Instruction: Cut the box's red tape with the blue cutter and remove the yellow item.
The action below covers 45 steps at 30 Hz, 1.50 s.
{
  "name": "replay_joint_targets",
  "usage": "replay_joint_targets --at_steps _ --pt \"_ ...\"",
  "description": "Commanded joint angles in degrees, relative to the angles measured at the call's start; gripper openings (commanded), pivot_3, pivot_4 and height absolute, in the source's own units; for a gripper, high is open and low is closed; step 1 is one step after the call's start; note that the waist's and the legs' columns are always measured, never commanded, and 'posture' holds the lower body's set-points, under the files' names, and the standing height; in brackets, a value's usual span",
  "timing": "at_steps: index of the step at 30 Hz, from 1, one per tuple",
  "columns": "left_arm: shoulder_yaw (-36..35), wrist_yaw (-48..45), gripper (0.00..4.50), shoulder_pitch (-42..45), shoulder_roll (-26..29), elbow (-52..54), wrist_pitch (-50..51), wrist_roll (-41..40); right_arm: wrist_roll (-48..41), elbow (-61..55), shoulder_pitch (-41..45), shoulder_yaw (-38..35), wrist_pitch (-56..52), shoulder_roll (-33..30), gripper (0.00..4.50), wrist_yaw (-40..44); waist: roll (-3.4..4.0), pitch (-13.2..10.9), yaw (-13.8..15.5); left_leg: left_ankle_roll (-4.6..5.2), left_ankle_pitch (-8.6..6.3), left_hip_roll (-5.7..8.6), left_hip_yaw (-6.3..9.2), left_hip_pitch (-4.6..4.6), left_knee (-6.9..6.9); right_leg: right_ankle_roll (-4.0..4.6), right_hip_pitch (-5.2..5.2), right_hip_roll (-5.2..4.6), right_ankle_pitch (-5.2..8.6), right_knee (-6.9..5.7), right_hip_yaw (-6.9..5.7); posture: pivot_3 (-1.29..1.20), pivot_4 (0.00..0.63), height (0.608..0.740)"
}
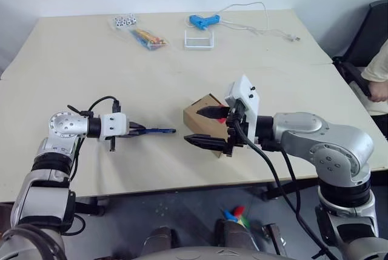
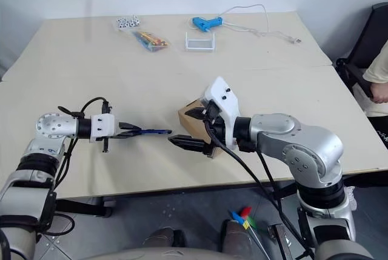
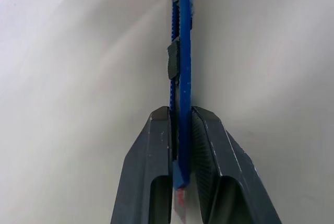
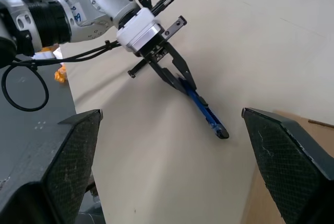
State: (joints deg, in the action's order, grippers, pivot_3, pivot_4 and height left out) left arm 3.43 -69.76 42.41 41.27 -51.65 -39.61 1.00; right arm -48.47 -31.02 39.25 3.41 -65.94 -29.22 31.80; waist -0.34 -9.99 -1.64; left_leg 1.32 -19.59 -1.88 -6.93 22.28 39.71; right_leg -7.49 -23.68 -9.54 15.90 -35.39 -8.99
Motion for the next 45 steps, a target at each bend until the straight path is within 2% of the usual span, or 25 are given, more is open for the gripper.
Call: replay_joint_targets --at_steps 1,6,10,14,19,24,29,33,36,45 --pt "-2.99 4.15 0.30 -1.53 0.78 5.37 0.98 -2.81 -0.55 0.14 1.88 -0.71 1.32 -0.69 4.50 1.43 0.00 0.00 0.03 0.00 0.00 0.00 0.00 0.01 0.00 0.00 0.00 0.00 0.00 0.00 0.00 0.00 0.150 0.740" --pt "-7.86 8.36 0.30 -4.75 0.48 12.91 1.58 -8.63 -1.96 1.11 3.22 -2.08 -0.02 -1.23 4.50 1.61 -0.05 -0.03 0.03 0.00 0.00 -0.01 0.09 0.05 0.03 0.00 -0.02 -0.02 0.00 0.00 -0.01 0.00 0.150 0.740" --pt "-8.78 11.23 0.30 -8.72 0.53 18.09 1.82 -8.54 -2.11 1.94 3.66 -2.30 -0.28 -1.63 4.50 1.79 -0.05 -0.03 0.02 0.03 -0.02 0.01 0.11 0.04 0.03 0.00 -0.01 -0.04 0.00 0.00 -0.01 0.00 0.150 0.740" --pt "-10.18 16.64 0.30 -10.26 0.06 21.80 0.05 -8.01 -3.91 4.73 6.50 -4.62 -2.46 0.73 4.50 -1.64 -0.06 -0.04 0.02 0.02 -0.02 0.00 0.08 0.05 0.03 0.00 -0.01 -0.04 0.00 0.00 -0.02 0.00 0.150 0.740" --pt "-11.56 27.59 0.30 -10.32 -1.85 24.79 -6.73 -2.60 -9.78 13.79 14.02 -11.48 -12.07 6.82 4.50 -10.13 -0.06 -0.03 0.11 0.02 -0.02 0.00 0.13 0.04 0.04 0.00 0.00 -0.05 -0.01 -0.01 -0.01 0.00 0.150 0.740" --pt "-12.85 39.44 0.30 -10.69 -4.44 26.29 -12.77 5.56 -16.55 24.43 21.39 -22.31 -21.59 15.58 4.50 -21.32 -0.05 -0.03 0.02 0.02 -0.02 0.01 0.07 0.06 -0.01 0.01 -0.01 -0.05 -0.01 -0.02 -0.07 0.00 0.150 0.740" --pt "-12.38 46.85 0.30 -11.89 -5.30 27.05 -18.12 11.58 -19.10 34.25 26.03 -29.36 -26.53 18.72 4.50 -28.85 -0.05 -0.03 -0.10 0.01 -0.01 0.02 0.00 0.06 -0.08 0.01 -0.02 -0.05 -0.01 -0.01 -0.08 0.00 0.150 0.740" --pt "-11.00 50.69 0.30 -11.83 -5.55 27.04 -21.37 15.23 -22.19 45.58 29.99 -30.81 -26.56 17.47 4.50 -32.32 -0.05 -0.03 -0.12 0.01 -0.01 0.01 -0.10 0.08 -0.09 0.00 -0.02 -0.05 -0.01 -0.02 -0.10 0.00 0.150 0.740" --pt "-10.44 53.93 0.30 -10.62 -5.79 27.03 -23.24 18.53 -22.90 53.98 31.87 -28.23 -26.56 15.27 4.50 -32.60 -0.05 -0.03 -0.13 0.01 -0.01 0.01 -0.17 0.08 -0.13 0.01 -0.03 -0.05 -0.01 0.00 -0.10 0.00 0.150 0.740" --pt "-7.88 57.39 0.30 -10.17 -5.74 28.13 -22.49 19.87 -19.24 62.12 36.04 -26.05 -26.56 14.87 4.50 -30.61 -0.04 -0.04 -0.31 0.00 -0.01 0.01 -0.20 0.09 -0.29 0.00 -0.09 -0.05 -0.01 0.03 -0.12 0.00 0.150 0.740"
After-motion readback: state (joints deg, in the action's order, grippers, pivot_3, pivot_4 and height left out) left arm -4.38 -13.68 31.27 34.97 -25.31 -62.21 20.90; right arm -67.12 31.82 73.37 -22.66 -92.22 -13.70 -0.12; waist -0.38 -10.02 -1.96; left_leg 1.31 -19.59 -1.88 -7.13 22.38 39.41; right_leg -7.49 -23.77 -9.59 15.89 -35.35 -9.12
